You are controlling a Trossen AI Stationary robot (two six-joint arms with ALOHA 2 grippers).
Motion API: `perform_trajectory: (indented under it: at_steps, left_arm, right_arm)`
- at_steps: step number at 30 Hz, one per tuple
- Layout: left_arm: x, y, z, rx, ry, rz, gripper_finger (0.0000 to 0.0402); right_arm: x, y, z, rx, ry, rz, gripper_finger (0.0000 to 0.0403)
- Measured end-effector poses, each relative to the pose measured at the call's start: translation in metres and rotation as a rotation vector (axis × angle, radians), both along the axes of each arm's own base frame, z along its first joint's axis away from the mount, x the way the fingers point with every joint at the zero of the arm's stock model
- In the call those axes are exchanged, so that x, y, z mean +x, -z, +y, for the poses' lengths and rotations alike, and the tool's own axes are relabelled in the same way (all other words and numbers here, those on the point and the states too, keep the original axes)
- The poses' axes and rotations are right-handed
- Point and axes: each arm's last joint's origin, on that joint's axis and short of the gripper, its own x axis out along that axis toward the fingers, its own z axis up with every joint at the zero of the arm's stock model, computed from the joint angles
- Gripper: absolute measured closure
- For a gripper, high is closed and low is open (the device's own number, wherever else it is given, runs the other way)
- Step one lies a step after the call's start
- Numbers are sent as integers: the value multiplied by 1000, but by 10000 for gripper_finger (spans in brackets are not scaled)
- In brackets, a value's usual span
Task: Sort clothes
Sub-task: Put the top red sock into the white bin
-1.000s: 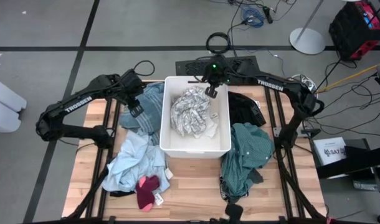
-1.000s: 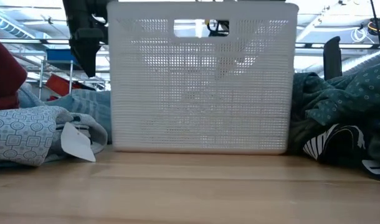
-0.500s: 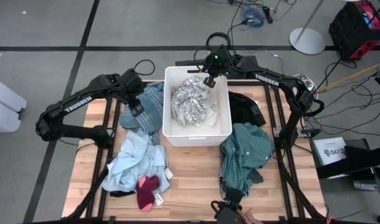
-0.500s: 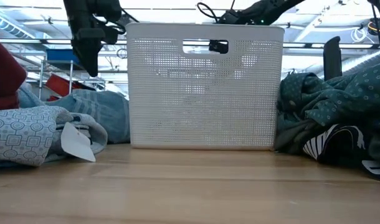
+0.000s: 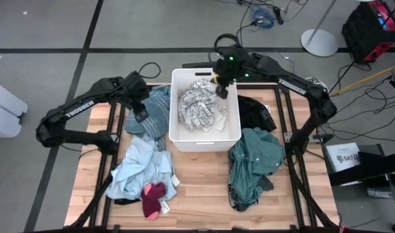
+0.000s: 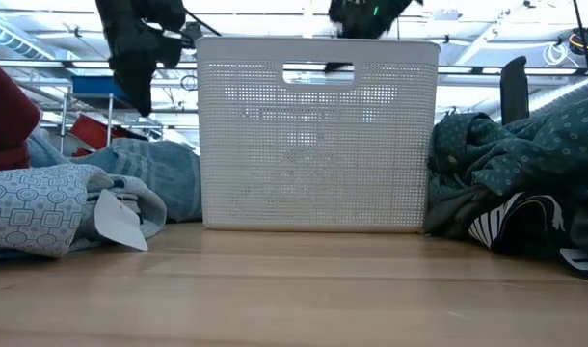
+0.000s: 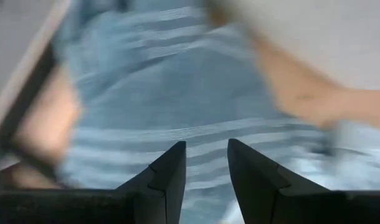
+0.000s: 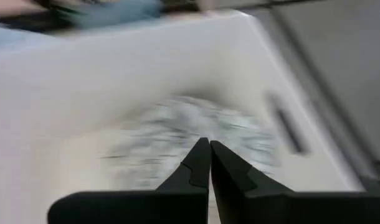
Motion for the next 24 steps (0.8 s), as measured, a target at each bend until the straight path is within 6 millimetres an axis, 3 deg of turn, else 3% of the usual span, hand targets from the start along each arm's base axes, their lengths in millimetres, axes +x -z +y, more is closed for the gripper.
perform_trajectory:
  at_steps: [6,13,24]
  left_arm:
    - [3,-14,-23,-143,187,-237,274]
    - [2,-31,-52,-296,337,-445,274]
    - [18,-39,-95,-534,479,-491,274]
  right_arm:
    - [-5,-18,56,207,-270,-40,403]
    - [9,-16,117,245,-479,1,403]
    - [46,16,197,204,-750,-4,402]
